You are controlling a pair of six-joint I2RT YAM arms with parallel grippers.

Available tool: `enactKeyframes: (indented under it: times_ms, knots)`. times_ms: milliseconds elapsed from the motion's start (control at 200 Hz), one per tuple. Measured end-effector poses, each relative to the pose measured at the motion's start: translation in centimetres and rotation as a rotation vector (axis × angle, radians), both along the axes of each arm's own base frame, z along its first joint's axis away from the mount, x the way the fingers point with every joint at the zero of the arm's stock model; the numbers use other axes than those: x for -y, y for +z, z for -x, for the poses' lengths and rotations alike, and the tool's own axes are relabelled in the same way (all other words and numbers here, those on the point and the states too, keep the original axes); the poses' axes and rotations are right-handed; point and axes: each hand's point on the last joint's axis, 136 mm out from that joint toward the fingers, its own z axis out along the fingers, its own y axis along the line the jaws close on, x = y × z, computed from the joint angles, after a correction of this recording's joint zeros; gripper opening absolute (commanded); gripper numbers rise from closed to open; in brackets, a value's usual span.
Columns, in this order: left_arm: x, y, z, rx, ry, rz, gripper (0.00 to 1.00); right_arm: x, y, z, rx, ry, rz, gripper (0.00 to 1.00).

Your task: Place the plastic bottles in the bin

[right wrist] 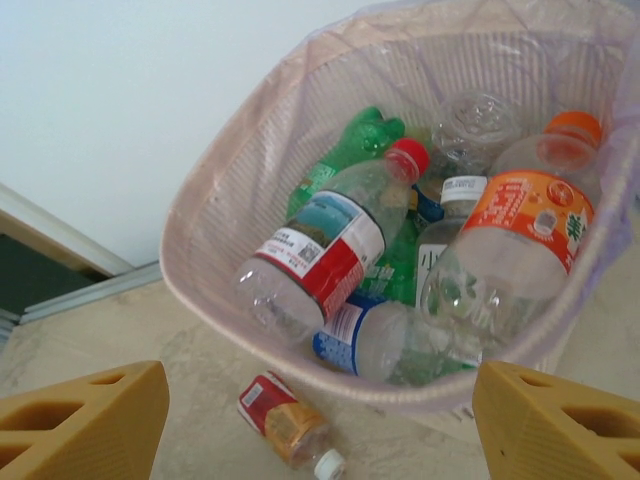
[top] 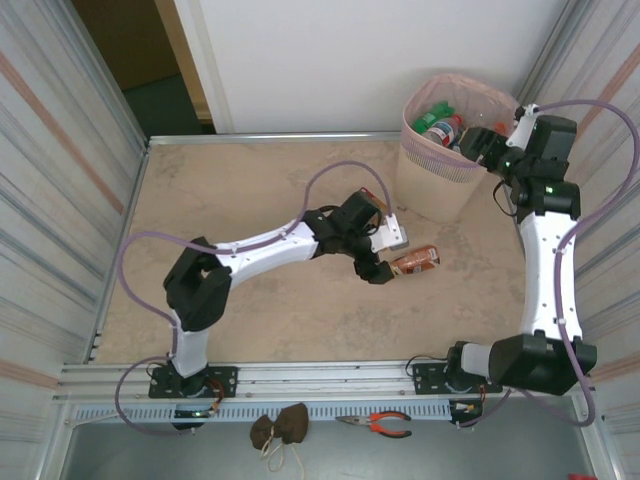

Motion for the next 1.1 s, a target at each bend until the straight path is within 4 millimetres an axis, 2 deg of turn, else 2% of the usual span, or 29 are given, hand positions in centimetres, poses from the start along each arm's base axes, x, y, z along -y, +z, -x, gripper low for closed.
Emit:
enactKeyframes:
  times_ms: [175,366,706,917,1102]
  knots:
    - [0.6,-3.0,-0.4,0.028,-0.005,-0.116,0.74,-0.1,-0.4,1.6,0.003,-0.006,0.001,0.78]
    - [0.8,-5.7,-1.4,0.037,0.008,-0.197,0.74,-0.2,-1.2,2.4,-0.011,-0.005,-0.002,0.78]
    - [1.2,-9.7,-2.0,0.006,0.012,-0.272,0.71,-0.5,-0.7,3.3,0.005,0.002,-0.002,0.77]
    - [1.1,-11.7,-1.9,-0.013,0.010,-0.303,0.61,-0.9,-1.0,3.3,0.001,0.019,-0.012,0.76]
    - [1.2,-11.8,-2.3,0.005,0.021,-0.302,0.50,-1.0,-1.6,3.4,-0.012,0.025,-0.017,0.75]
